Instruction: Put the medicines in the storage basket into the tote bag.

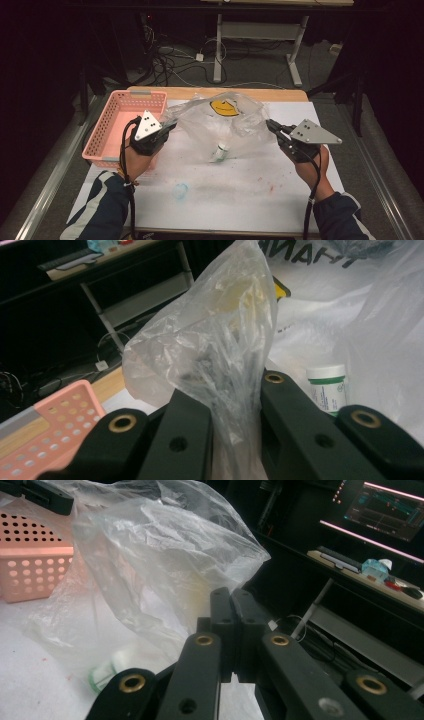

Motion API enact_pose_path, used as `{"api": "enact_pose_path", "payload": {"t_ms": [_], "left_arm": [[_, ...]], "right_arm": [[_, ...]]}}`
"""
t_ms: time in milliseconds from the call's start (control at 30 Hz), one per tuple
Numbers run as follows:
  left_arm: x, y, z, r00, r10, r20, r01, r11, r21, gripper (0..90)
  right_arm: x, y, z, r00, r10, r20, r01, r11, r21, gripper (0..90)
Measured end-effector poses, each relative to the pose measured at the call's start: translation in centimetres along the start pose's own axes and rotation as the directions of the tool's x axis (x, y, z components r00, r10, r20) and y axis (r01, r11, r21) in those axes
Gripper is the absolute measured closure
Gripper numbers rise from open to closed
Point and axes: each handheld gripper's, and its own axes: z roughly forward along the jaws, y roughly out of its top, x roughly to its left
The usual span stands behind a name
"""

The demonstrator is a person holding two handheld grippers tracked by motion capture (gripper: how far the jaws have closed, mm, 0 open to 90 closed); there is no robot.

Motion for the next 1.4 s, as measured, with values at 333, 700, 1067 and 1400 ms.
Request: {"api": "enact_pose_path", "payload": {"t_ms": [333,700,1067,1400], "left_arm": [[0.5,1.9,-1.1,0.9996,0.015,-0.024,-0.016,0.9983,-0.056,87.7],[2.3,5.0,-2.0,0.9988,-0.015,-0.046,0.009,0.9919,-0.127,87.7],[2.7,7.7,-0.6,0.9986,-0.019,-0.050,0.011,0.9881,-0.154,87.7],[3.6,8.5,1.0,0.9962,-0.036,-0.079,0.023,0.9872,-0.158,87.6]], "right_arm": [[-0.4,2.6,-1.0,0.9995,0.005,0.032,-0.003,0.998,-0.068,90.0],[-1.7,6.4,-2.3,0.9968,0.005,0.080,0.007,0.988,-0.153,90.0],[-4.2,9.1,-3.4,0.9862,0.051,0.158,-0.015,0.975,-0.222,90.0],[-7.3,9.3,-3.5,0.9664,0.116,0.230,-0.060,0.970,-0.237,90.0]]}}
